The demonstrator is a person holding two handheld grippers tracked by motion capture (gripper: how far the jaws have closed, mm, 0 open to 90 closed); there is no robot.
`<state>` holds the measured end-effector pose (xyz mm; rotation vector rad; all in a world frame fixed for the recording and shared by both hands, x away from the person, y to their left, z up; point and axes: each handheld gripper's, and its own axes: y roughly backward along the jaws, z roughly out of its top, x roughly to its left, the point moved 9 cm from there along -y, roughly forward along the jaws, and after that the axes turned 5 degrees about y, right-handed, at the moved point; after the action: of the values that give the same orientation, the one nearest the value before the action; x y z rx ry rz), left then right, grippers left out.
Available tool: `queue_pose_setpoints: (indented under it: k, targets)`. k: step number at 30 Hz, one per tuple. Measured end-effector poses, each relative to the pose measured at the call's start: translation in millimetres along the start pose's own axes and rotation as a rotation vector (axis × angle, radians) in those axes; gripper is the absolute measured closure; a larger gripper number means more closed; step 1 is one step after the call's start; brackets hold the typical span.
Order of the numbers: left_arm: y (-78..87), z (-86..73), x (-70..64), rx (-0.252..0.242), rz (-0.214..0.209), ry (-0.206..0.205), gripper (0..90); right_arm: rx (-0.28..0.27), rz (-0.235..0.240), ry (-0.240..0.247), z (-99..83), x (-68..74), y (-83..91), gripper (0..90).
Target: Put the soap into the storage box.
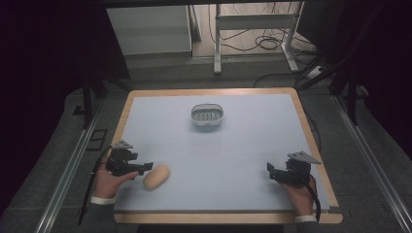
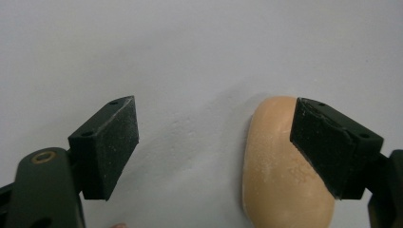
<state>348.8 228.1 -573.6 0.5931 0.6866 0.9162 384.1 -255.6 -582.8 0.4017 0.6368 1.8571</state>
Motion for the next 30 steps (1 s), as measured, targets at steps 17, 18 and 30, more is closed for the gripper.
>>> queue_pose_setpoints:
  k: [17,18,30]
  targets:
    - [9.3,0.2,3.5,-0.023,-0.004,0.005,16.9,-0.046,0.006,0.048,2.2,4.7,4.3,7.0]
    - [9.7,1.4,3.7,-0.027,0.000,0.002,17.0,-0.052,0.009,0.041,2.4,4.5,5.0,7.0]
    - [10.0,1.7,2.3,-0.020,0.022,-0.001,17.0,-0.063,0.016,0.038,2.9,4.7,5.9,7.1]
